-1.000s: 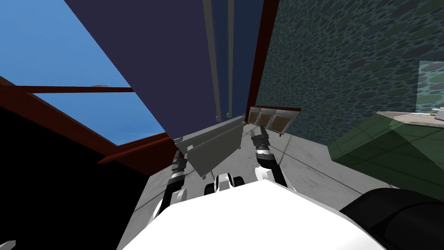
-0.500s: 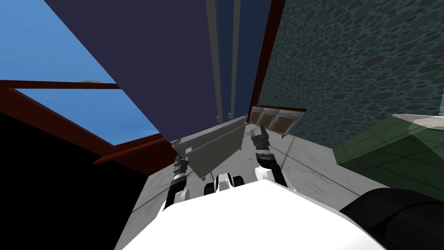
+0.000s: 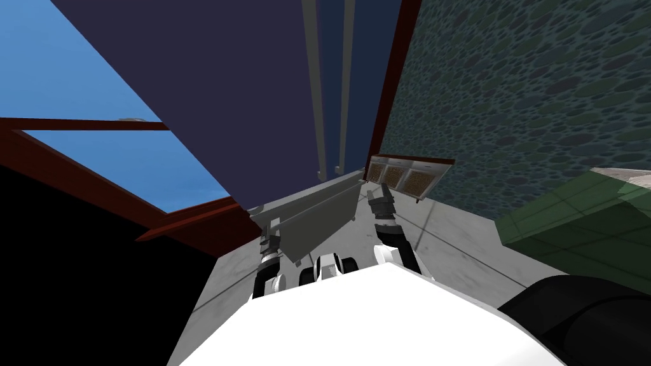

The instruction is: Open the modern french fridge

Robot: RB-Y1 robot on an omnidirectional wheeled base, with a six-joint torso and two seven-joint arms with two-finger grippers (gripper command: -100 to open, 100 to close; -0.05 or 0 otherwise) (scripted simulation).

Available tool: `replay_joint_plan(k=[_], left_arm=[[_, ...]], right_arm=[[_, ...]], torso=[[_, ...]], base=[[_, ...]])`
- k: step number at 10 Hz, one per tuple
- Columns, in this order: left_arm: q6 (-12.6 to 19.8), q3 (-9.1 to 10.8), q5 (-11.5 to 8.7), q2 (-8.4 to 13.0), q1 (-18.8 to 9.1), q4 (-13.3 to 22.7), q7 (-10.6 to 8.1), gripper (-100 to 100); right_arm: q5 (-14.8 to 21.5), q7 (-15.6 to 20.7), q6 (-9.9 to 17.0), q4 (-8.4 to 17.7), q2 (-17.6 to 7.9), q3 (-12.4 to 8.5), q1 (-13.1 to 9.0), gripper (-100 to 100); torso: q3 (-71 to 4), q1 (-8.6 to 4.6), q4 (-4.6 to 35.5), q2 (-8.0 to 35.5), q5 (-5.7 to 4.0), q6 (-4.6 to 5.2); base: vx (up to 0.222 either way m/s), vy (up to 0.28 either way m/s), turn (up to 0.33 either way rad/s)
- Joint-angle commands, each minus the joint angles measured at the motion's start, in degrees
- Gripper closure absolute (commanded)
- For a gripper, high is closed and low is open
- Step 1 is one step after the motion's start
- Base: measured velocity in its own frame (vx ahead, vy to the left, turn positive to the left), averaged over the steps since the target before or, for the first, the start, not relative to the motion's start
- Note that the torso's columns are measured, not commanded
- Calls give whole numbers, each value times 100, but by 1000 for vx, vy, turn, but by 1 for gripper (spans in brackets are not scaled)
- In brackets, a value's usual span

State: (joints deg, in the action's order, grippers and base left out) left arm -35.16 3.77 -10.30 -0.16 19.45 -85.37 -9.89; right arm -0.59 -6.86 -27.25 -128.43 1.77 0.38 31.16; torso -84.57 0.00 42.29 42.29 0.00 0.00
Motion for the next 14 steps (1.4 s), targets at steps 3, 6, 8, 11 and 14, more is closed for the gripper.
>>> replay_joint_plan(k=[3, 6, 8, 11, 14], left_arm=[[155, 31, -18, 0, -25, -140, 13, -100], [136, 4, -7, -5, 30, -198, 12, 100], [201, -14, -4, -6, 79, -288, 15, 100], [229, -47, 2, -11, 163, -365, 10, 100], [233, -95, 15, -14, 253, -461, 5, 100]], right_arm=[[0, 0, 0, 0, 0, 0, 1, 0], [0, 0, 0, 0, 0, 0, -1, 0], [0, 0, 0, 0, 1, 1, -3, 0], [0, 0, 0, 0, 0, 1, -1, 0], [0, 0, 0, 0, 1, 1, -3, 0]], torso=[[-10, 4, -5, -16, 1, 0], [-3, 9, -15, -17, 16, 10], [14, -3, -3, 18, 6, 0], [-12, 5, 2, -22, -5, 3], [11, -8, -1, 15, 3, -1]], base=[[55, 11, 6], [-74, -27, 7], [-147, -67, 12], [-116, -57, 12], [-175, -78, 10]])
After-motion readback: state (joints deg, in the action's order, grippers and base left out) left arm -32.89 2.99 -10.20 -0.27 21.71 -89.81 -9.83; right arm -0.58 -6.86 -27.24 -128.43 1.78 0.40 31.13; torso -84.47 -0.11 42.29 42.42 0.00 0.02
